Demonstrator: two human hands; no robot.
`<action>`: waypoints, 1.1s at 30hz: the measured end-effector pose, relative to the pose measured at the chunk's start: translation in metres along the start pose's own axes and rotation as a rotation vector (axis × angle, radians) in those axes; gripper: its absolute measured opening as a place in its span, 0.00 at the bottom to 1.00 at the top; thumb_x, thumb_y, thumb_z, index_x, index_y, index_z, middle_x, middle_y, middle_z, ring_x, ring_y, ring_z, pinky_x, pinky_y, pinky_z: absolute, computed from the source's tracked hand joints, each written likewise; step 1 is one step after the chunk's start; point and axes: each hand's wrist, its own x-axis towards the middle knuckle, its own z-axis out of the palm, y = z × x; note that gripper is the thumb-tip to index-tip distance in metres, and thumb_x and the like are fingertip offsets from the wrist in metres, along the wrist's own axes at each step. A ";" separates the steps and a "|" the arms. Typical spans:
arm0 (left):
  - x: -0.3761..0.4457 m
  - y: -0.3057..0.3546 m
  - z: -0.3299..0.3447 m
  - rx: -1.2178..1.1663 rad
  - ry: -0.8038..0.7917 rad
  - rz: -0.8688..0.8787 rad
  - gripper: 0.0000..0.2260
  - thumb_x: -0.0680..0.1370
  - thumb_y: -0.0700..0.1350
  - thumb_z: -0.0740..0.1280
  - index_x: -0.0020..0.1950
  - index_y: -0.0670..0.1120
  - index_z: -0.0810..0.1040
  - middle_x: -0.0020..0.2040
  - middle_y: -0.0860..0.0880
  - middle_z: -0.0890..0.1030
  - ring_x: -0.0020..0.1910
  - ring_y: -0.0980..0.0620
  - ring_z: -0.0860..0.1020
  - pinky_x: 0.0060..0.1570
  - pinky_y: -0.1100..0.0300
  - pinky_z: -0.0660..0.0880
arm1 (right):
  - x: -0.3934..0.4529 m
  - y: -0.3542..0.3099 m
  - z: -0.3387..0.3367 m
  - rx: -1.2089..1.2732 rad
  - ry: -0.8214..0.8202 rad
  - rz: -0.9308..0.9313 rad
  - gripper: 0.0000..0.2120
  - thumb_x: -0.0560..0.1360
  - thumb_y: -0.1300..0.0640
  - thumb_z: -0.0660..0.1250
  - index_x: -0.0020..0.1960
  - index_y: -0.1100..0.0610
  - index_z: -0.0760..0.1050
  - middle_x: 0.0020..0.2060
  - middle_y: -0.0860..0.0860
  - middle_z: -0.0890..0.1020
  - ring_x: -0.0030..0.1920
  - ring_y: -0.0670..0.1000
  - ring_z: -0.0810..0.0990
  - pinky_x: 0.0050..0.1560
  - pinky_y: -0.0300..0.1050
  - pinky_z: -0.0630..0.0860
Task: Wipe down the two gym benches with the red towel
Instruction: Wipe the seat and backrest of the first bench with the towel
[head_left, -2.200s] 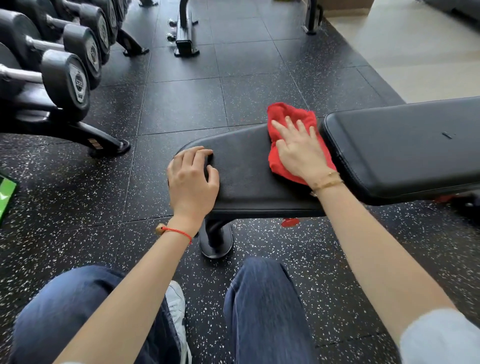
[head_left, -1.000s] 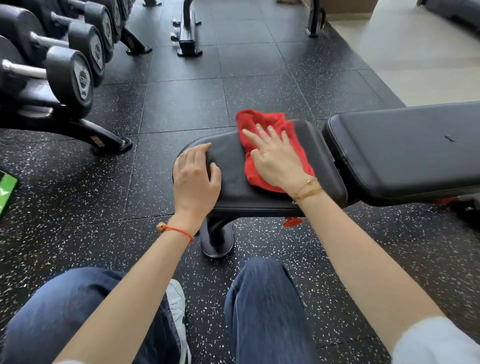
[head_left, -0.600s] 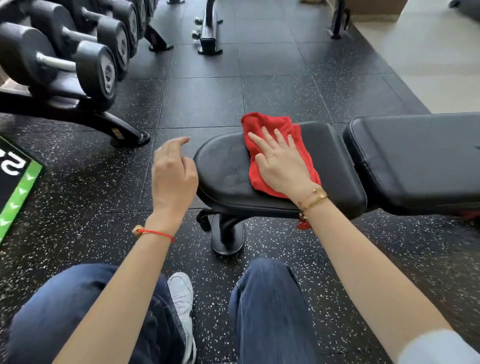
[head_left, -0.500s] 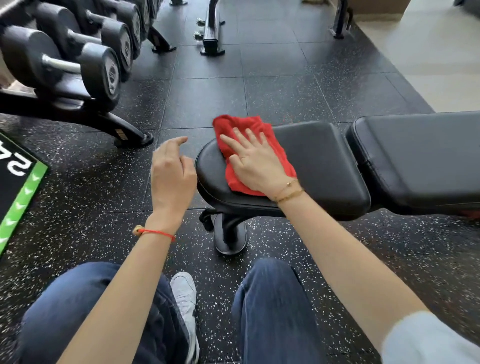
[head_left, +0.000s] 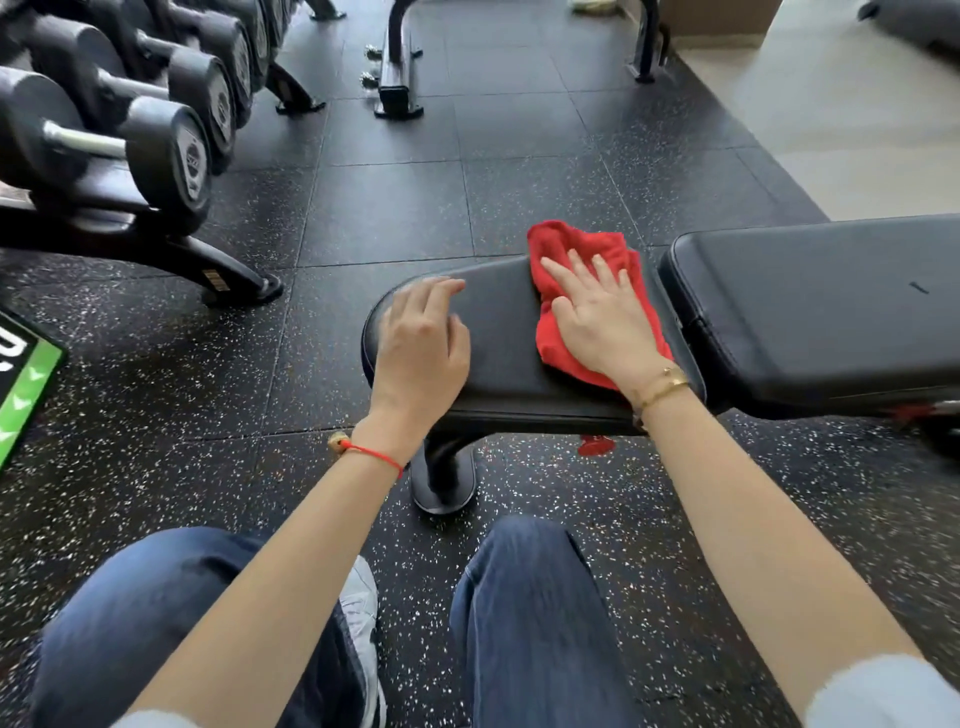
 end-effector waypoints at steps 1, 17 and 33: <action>0.002 0.004 0.005 0.013 -0.010 0.013 0.18 0.77 0.38 0.61 0.67 0.42 0.75 0.66 0.45 0.77 0.67 0.44 0.72 0.70 0.50 0.65 | 0.005 -0.002 0.000 -0.005 -0.001 0.000 0.25 0.82 0.52 0.50 0.78 0.46 0.54 0.79 0.51 0.53 0.79 0.56 0.49 0.77 0.55 0.42; 0.000 0.014 0.032 0.222 -0.065 0.012 0.17 0.78 0.45 0.61 0.65 0.45 0.76 0.67 0.48 0.76 0.68 0.46 0.70 0.71 0.48 0.63 | -0.002 0.024 -0.008 0.015 -0.027 -0.015 0.25 0.82 0.52 0.50 0.78 0.44 0.53 0.79 0.50 0.51 0.79 0.57 0.48 0.77 0.58 0.42; 0.000 0.009 0.033 0.196 -0.047 0.007 0.17 0.77 0.46 0.61 0.65 0.46 0.76 0.67 0.48 0.76 0.68 0.46 0.70 0.71 0.49 0.62 | -0.017 0.023 -0.005 0.024 0.015 0.040 0.25 0.82 0.53 0.50 0.78 0.46 0.54 0.79 0.50 0.53 0.79 0.56 0.49 0.77 0.56 0.42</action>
